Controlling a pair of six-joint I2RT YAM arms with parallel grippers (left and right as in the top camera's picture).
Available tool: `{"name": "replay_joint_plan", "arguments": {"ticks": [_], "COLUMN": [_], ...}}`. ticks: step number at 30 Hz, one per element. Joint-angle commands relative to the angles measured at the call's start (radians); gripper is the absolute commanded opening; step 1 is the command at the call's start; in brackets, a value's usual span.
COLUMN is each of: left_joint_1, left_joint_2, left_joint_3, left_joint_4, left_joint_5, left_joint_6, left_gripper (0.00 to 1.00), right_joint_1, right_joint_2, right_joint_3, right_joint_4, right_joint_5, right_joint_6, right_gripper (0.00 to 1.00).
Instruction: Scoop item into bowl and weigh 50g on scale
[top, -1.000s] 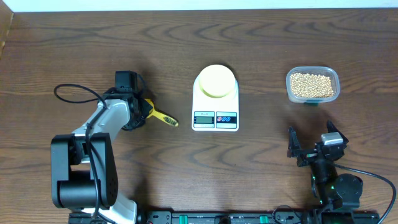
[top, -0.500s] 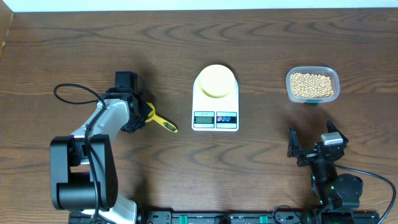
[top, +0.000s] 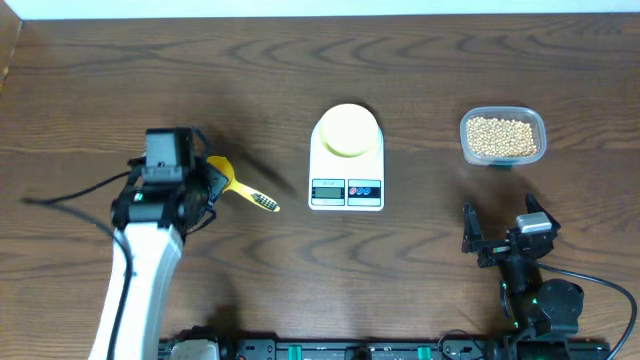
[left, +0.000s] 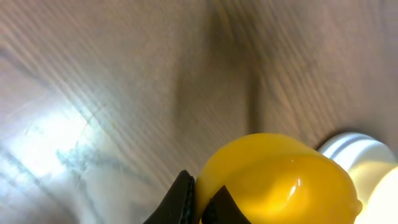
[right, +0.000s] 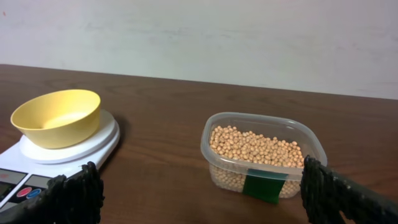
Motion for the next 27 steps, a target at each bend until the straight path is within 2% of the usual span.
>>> {"name": "replay_joint_plan", "arguments": {"ticks": [1, 8, 13, 14, 15, 16, 18, 19, 23, 25, 27], "left_joint_1": [0.004, 0.004, 0.004, 0.004, 0.004, 0.004, 0.004, 0.004, 0.004, 0.004, 0.004], "left_joint_2": [-0.06, -0.066, -0.066, -0.066, -0.066, -0.066, -0.066, -0.066, -0.066, -0.066, -0.066], "left_joint_3": [0.009, 0.009, 0.009, 0.009, 0.009, 0.009, 0.009, 0.009, 0.009, 0.009, 0.009], "left_joint_4": [-0.06, -0.168, -0.18, -0.179, -0.178, -0.178, -0.178, -0.178, -0.185, -0.194, -0.199], "left_joint_5": [-0.005, -0.005, 0.013, 0.028, 0.048, 0.048, 0.048, 0.048, 0.048, 0.048, 0.048], "left_joint_6": [-0.04, -0.04, -0.048, -0.048, -0.048, -0.052, -0.055, -0.055, -0.055, -0.055, -0.055], "left_gripper": [0.07, 0.07, 0.07, 0.08, 0.08, 0.07, 0.07, 0.07, 0.07, 0.07, 0.07], "right_joint_1": [-0.003, -0.003, -0.003, -0.003, -0.003, -0.003, -0.003, -0.002, -0.002, -0.002, -0.002], "right_joint_2": [-0.004, -0.004, -0.004, -0.004, -0.004, -0.004, 0.002, 0.006, 0.013, 0.013, 0.013], "right_joint_3": [-0.001, -0.001, -0.001, -0.001, -0.001, -0.001, -0.001, -0.001, -0.001, -0.001, -0.001], "right_joint_4": [-0.005, -0.005, -0.003, -0.002, 0.001, 0.002, 0.009, 0.012, 0.011, 0.005, 0.011], "right_joint_5": [-0.003, -0.003, -0.027, -0.052, -0.097, -0.117, -0.236, -0.316, -0.583, -0.682, -0.696], "right_joint_6": [0.01, 0.01, 0.025, 0.088, 0.271, 0.362, 0.687, 0.798, 1.027, 1.035, 1.084], "right_gripper": [0.99, 0.99, 0.99, 0.99, 0.99, 0.99, 0.99, 0.99, 0.99, 0.99, 0.99]}}
